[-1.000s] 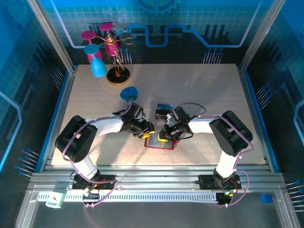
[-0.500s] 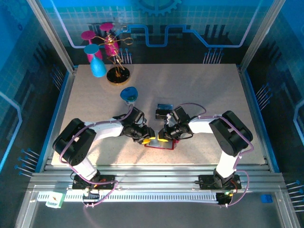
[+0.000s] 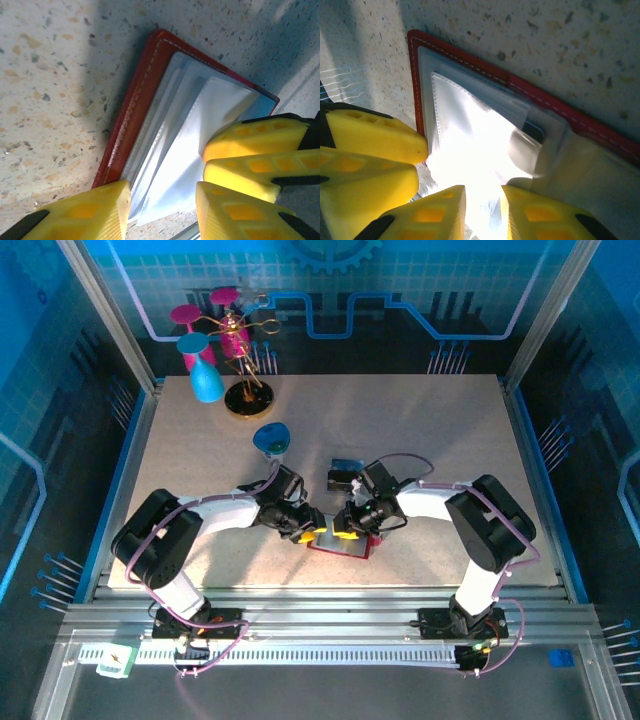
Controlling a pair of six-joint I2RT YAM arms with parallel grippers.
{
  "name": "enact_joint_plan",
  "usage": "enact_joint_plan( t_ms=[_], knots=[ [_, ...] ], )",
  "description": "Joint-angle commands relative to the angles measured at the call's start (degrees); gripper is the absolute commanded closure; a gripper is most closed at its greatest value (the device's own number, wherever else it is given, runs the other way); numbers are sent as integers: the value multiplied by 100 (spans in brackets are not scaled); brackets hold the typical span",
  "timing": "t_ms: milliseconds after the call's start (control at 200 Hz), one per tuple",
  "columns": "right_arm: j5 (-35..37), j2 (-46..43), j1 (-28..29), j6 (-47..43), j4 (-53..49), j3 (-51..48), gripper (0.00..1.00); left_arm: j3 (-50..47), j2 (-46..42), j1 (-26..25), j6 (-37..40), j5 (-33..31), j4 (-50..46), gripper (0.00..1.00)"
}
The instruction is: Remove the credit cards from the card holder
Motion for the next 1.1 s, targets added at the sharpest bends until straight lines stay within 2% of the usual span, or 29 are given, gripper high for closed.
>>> enact_joint_plan(
  t_ms=[0,505,860,1090],
  knots=[
    [157,-129,58,-66,-473,121,74,-68,99,-32,-58,-40,-56,60],
    [218,-120,60,-199,-793,152,73,13,152,-25,-42,-28,-122,60],
    [44,-25,10,-97,-141,-128,77,86,-219,-35,-12,28,-40,60],
    [14,-43,-19,-122,-95,-192,78,188,-244,-61,-21,188,-57,59]
  ],
)
